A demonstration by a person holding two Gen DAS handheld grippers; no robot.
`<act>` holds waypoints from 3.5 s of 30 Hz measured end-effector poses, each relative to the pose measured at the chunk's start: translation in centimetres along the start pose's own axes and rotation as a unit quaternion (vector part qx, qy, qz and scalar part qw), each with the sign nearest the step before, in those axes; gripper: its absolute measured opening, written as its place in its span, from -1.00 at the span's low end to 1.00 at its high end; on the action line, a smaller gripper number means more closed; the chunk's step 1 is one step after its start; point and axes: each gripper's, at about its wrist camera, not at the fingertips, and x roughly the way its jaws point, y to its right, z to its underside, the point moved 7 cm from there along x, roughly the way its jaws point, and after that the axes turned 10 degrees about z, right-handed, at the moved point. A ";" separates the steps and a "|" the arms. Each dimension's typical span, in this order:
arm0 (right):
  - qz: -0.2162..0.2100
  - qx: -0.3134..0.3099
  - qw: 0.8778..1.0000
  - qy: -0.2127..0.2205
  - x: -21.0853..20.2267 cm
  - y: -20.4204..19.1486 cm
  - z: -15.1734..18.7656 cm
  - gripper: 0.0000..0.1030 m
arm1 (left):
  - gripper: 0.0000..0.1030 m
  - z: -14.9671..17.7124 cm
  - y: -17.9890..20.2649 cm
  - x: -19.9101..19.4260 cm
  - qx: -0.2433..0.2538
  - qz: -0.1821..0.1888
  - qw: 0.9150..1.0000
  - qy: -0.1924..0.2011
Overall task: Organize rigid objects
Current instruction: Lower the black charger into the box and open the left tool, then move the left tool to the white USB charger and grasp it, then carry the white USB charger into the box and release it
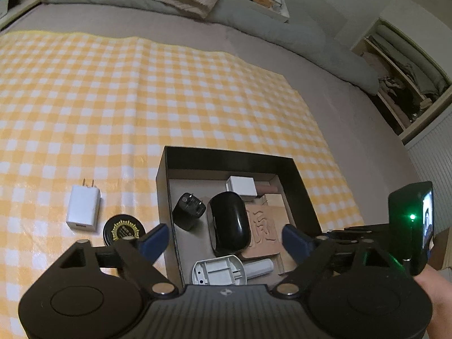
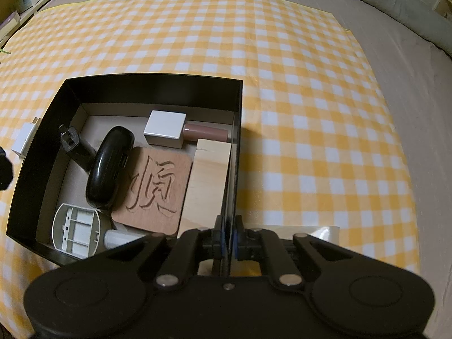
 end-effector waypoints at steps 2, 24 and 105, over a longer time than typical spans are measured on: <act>0.000 0.000 1.000 0.000 0.0 0.0 0.0 -0.88 | 0.93 -0.1 0.2 -0.3 0.008 0.001 1.000 0.003; 0.001 0.001 1.000 -0.001 0.0 0.0 0.0 -0.89 | 1.00 -3.3 -4.4 -4.7 0.062 -0.073 0.993 0.063; 0.015 -0.006 1.000 0.008 -1.0 0.0 0.1 -0.88 | -0.30 -3.6 -13.7 -2.3 0.005 -0.115 0.993 0.030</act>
